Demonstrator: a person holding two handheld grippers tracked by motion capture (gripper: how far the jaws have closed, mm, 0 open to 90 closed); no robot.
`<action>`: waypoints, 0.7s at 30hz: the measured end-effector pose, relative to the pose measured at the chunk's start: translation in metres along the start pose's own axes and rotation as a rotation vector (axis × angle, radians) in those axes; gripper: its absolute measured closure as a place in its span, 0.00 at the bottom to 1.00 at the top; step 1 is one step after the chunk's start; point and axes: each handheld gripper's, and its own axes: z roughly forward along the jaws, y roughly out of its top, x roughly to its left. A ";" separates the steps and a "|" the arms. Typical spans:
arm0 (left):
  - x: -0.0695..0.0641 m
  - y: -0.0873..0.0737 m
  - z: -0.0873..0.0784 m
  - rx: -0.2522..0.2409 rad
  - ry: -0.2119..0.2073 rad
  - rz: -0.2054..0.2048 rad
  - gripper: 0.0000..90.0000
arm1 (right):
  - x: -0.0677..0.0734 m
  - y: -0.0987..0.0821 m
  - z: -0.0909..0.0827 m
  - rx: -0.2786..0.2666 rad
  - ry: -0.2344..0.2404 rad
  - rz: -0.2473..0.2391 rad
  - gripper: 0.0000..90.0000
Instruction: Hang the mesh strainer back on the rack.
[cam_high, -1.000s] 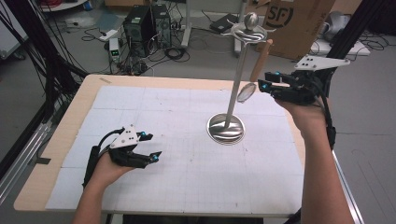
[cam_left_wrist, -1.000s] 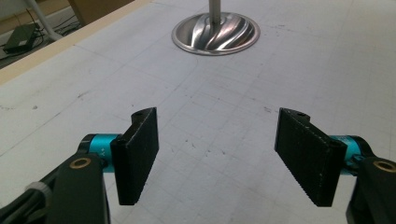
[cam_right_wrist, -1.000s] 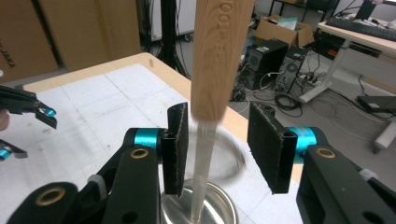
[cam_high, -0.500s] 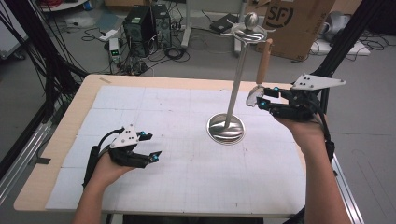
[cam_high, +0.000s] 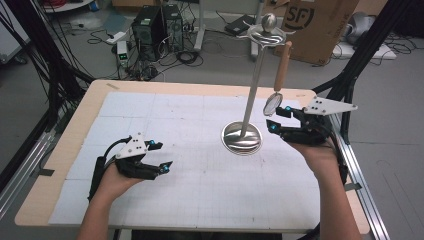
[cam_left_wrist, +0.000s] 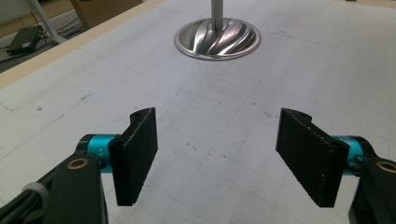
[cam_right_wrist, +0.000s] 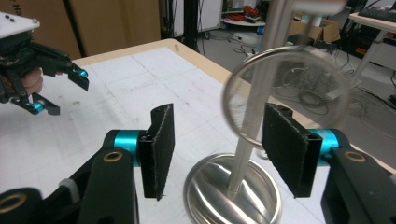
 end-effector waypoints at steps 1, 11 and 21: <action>0.000 0.000 0.000 -0.002 0.000 -0.003 0.33 | 0.000 0.000 0.000 0.000 0.000 0.000 0.48; -0.001 0.000 0.001 0.001 -0.004 0.001 0.33 | 0.013 -0.027 0.007 0.015 0.021 0.008 0.44; -0.001 0.000 0.001 0.003 -0.005 0.004 0.33 | 0.021 -0.055 0.013 0.035 0.030 0.017 0.41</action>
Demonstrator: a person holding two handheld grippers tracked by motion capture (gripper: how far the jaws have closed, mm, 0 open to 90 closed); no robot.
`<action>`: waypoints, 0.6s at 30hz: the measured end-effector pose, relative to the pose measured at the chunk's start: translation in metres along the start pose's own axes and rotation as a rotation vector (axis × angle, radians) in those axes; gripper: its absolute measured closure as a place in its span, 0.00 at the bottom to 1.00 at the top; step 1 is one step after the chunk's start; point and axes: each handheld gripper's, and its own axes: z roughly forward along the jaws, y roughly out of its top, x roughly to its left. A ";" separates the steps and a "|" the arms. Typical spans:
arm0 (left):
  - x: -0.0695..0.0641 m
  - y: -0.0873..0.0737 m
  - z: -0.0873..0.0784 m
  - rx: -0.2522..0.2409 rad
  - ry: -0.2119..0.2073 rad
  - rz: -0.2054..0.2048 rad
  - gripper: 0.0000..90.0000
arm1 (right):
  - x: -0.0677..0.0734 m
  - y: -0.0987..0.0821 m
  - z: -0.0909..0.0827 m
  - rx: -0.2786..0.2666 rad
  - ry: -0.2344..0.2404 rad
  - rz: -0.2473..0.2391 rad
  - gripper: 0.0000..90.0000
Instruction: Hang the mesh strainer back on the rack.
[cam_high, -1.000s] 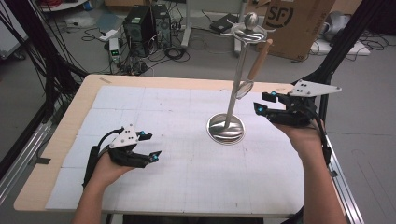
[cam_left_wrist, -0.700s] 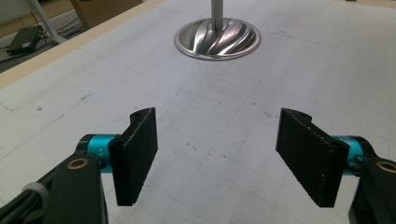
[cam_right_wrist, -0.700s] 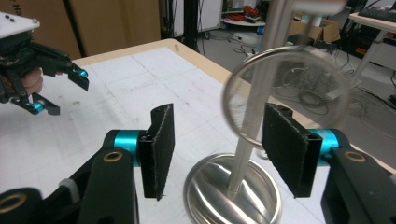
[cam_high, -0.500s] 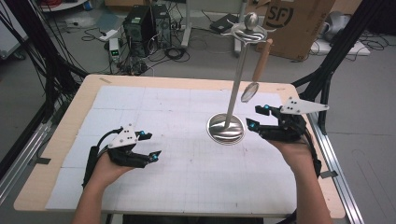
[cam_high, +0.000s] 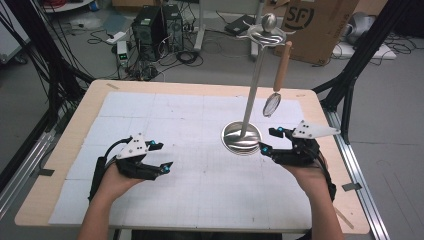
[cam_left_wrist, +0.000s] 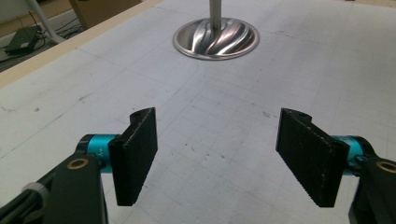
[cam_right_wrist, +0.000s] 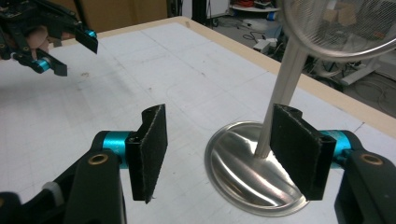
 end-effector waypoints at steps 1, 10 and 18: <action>0.000 0.000 0.000 0.001 -0.001 0.002 0.33 | 0.003 -0.004 0.000 -0.005 0.004 0.000 0.40; -0.002 0.001 0.002 0.003 -0.005 0.007 0.33 | 0.017 -0.019 0.002 0.008 -0.002 -0.016 0.37; -0.003 0.002 0.002 -0.005 -0.006 0.008 0.33 | 0.021 -0.026 0.009 0.027 0.012 -0.014 0.37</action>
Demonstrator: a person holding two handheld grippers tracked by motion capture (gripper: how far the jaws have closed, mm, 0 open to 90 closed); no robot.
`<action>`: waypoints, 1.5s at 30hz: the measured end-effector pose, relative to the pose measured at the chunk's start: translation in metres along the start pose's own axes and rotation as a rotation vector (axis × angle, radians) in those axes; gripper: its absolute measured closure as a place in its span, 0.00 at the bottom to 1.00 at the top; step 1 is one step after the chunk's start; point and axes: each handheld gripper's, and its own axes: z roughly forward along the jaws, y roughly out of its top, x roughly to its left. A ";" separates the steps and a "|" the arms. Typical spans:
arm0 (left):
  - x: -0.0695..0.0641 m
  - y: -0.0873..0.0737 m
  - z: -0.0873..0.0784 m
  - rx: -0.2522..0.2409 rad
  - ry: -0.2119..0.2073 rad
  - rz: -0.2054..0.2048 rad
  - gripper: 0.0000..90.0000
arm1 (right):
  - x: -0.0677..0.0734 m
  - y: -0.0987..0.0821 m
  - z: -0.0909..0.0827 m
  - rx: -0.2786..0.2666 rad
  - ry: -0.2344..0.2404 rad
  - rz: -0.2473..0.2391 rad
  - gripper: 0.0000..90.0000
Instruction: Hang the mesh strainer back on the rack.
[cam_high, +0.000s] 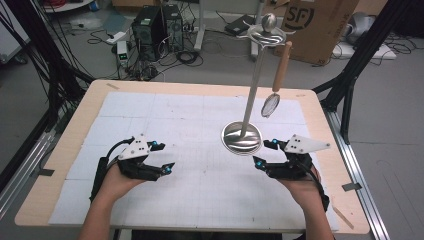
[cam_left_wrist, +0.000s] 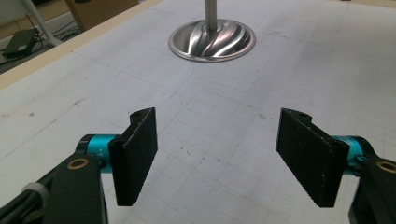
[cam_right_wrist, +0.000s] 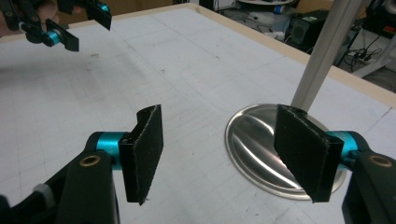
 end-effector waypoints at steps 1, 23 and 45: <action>0.000 0.000 -0.001 -0.006 0.000 -0.003 0.33 | 0.001 -0.004 0.003 0.001 0.013 0.007 0.36; 0.001 0.000 0.001 -0.002 -0.002 -0.001 0.33 | -0.001 -0.025 0.018 0.039 0.041 0.091 0.29; 0.002 0.000 0.002 0.001 -0.001 -0.006 0.33 | 0.001 -0.026 0.025 0.056 0.069 0.085 0.29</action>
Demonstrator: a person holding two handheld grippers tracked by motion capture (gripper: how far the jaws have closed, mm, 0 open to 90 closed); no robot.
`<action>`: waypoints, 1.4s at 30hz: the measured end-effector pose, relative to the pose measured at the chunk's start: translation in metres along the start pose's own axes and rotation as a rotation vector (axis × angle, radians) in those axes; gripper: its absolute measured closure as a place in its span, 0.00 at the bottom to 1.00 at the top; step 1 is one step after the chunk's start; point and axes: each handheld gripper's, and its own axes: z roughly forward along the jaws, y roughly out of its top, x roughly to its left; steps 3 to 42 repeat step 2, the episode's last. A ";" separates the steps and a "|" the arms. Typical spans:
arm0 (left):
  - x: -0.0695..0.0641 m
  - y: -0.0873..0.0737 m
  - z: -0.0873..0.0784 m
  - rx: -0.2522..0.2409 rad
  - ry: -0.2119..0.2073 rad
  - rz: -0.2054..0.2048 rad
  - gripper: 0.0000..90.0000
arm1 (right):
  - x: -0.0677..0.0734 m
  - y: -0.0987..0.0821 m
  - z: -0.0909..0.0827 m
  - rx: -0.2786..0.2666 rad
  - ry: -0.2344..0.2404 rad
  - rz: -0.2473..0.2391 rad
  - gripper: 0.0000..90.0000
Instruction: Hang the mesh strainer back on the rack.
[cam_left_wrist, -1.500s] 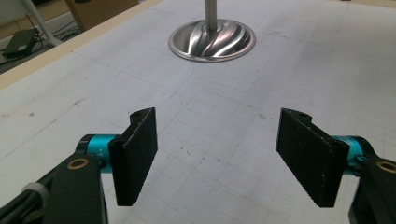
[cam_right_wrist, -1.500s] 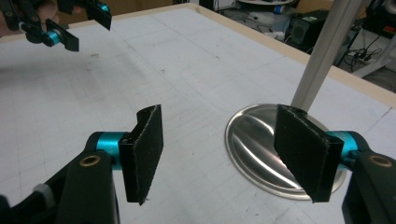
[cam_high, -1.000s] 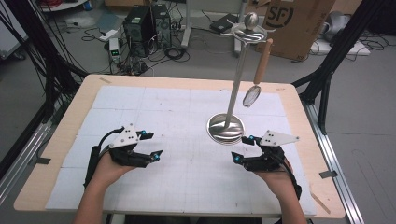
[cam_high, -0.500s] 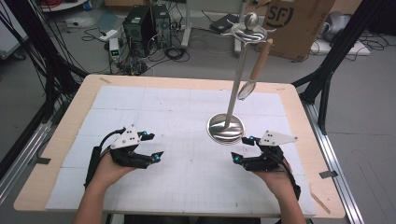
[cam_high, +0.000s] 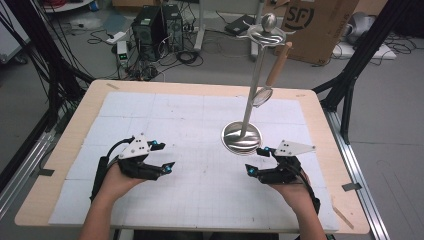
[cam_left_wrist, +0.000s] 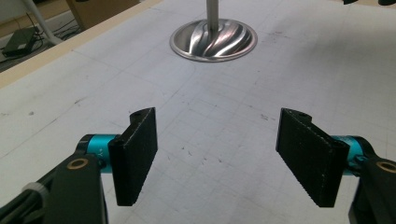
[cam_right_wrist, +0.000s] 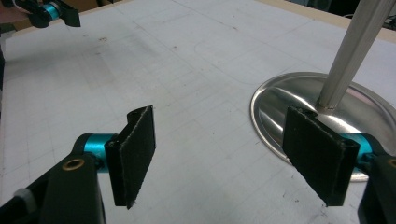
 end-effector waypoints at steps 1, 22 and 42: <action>0.000 0.000 0.000 0.000 0.000 0.000 0.33 | 0.000 0.000 0.000 0.002 0.002 0.005 0.29; 0.000 0.000 0.000 -0.001 0.000 0.001 0.33 | 0.000 0.000 0.000 0.002 0.002 0.005 0.29; 0.000 0.000 0.000 -0.001 0.000 0.001 0.33 | 0.000 0.000 0.000 0.002 0.002 0.005 0.29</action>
